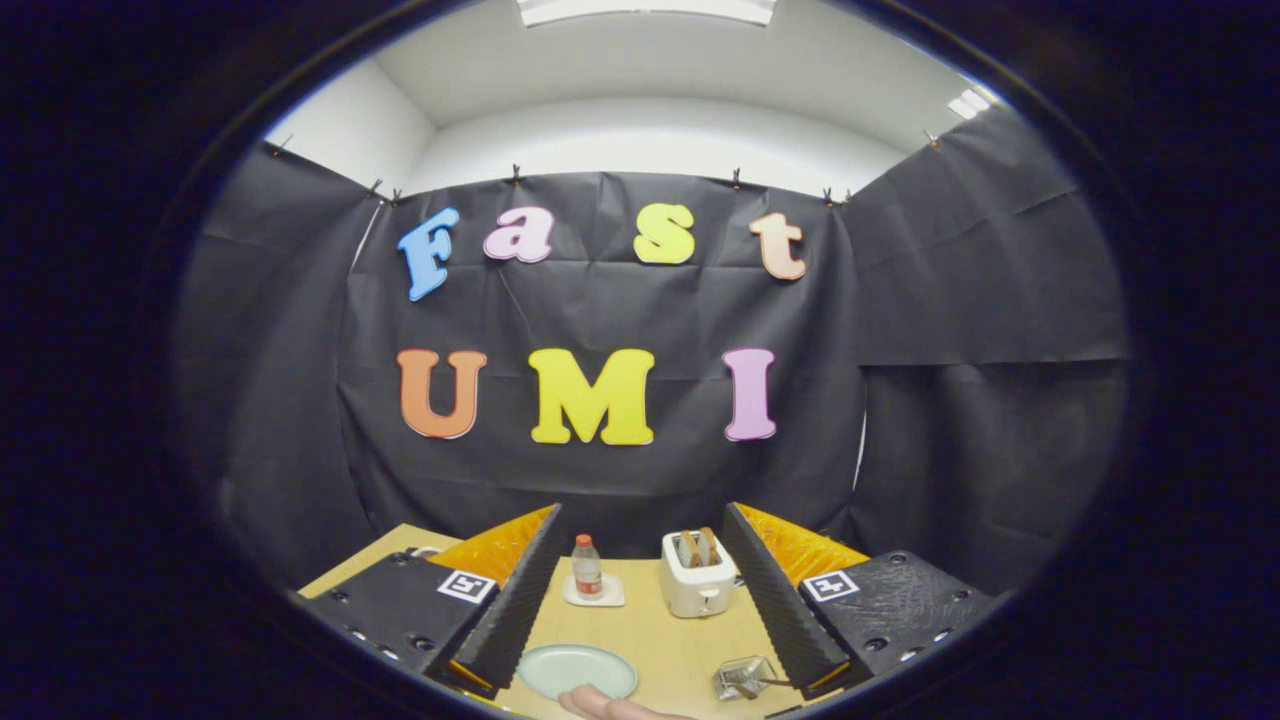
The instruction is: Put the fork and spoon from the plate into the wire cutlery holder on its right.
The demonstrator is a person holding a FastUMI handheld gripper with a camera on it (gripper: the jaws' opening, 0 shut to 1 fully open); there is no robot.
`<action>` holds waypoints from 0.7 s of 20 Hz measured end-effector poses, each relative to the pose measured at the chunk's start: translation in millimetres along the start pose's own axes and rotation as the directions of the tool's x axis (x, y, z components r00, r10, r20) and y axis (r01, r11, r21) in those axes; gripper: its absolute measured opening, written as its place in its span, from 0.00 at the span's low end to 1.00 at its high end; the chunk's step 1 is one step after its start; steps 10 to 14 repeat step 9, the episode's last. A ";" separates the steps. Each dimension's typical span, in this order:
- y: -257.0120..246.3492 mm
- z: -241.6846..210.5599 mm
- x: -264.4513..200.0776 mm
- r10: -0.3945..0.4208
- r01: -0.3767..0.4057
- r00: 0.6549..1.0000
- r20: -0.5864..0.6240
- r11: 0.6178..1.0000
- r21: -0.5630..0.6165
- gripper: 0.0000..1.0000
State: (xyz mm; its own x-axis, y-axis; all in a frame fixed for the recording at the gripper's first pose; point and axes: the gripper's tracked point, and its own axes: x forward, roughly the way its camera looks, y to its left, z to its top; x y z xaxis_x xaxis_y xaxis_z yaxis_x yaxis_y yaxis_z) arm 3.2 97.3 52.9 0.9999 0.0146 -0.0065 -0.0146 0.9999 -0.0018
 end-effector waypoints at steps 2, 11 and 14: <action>-3.2 -9.1 1.7 -0.005 0.004 1.000 -0.020 1.000 -0.007 0.95; -5.8 -20.6 4.7 0.003 -0.004 0.999 -0.047 1.000 -0.013 0.95; -5.8 -20.6 4.7 0.003 -0.004 0.999 -0.047 1.000 -0.013 0.95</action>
